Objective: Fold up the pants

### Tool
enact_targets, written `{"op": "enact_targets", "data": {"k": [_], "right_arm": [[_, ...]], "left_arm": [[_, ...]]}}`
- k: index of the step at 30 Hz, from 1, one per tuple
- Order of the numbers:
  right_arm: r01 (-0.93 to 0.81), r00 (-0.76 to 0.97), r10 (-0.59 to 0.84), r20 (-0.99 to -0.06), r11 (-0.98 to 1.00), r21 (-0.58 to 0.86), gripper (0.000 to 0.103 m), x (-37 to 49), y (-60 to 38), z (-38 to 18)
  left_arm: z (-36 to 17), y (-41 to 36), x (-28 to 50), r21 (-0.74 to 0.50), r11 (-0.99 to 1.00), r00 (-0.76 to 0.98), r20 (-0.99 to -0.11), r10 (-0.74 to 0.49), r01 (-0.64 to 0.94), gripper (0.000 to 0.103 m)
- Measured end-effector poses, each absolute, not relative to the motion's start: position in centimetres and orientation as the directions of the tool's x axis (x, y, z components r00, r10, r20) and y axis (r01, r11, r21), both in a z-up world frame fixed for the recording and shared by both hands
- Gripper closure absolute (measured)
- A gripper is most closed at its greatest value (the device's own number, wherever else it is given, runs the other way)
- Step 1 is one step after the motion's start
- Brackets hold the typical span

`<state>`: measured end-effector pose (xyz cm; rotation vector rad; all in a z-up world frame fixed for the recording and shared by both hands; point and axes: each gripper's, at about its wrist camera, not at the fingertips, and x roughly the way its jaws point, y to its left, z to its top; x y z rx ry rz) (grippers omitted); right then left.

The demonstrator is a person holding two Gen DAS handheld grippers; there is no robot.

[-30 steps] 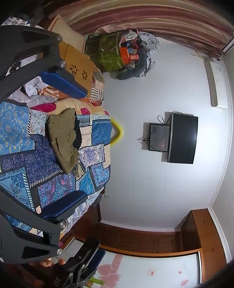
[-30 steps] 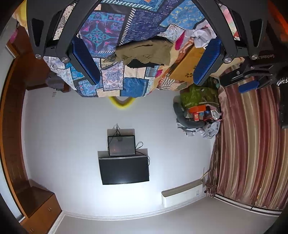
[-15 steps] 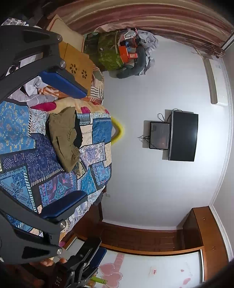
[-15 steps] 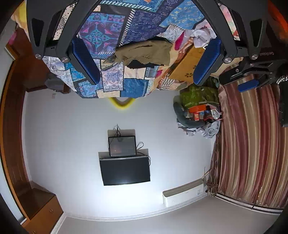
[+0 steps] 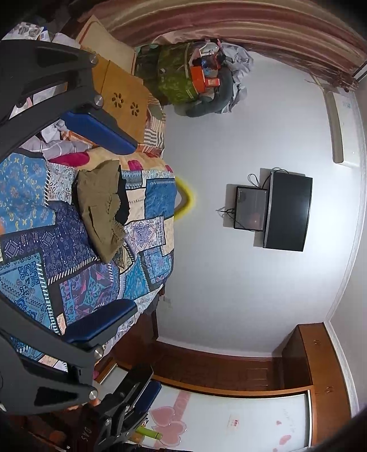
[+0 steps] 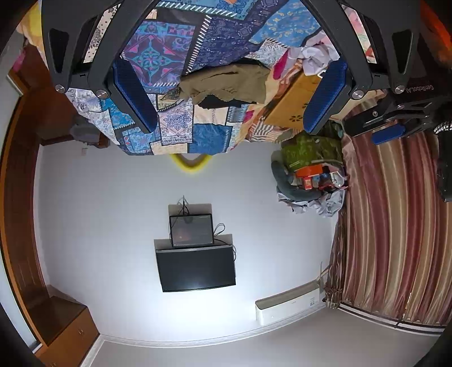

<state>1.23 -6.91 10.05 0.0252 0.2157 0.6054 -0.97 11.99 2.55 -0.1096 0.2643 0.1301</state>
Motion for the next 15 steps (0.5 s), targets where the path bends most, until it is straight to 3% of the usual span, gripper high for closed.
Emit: {"op": "enact_targets", "data": {"k": [15], "right_arm": [[-0.553,0.803,0.557,-0.213,0.829,0.086,0.000,1.39,-6.43,9.89]], "left_arm": [[2.44,11.67,-0.47,-0.081,0.987,0.953,-0.283,0.111,-0.139,0.000]]}}
